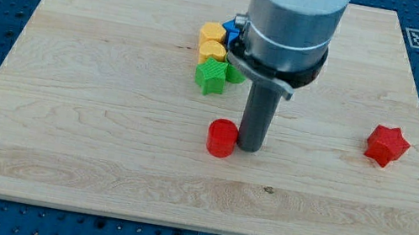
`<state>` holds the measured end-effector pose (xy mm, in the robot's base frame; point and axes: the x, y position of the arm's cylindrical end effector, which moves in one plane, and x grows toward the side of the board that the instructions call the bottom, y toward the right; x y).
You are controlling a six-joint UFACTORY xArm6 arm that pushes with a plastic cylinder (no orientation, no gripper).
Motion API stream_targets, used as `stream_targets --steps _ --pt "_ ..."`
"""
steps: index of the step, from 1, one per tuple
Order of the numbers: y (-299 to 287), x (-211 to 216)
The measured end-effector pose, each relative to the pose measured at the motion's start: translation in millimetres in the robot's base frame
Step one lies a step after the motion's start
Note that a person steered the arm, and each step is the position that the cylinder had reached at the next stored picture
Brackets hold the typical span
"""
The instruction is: Push the red circle closer to the green star and yellow heart
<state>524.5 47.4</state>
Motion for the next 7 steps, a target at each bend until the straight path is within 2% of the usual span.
stream_targets --steps 1,3,5,7 --pt "0.0 28.2" --pt "-8.9 25.8" --pt "-75.2 11.3" --pt "-31.7 60.2"
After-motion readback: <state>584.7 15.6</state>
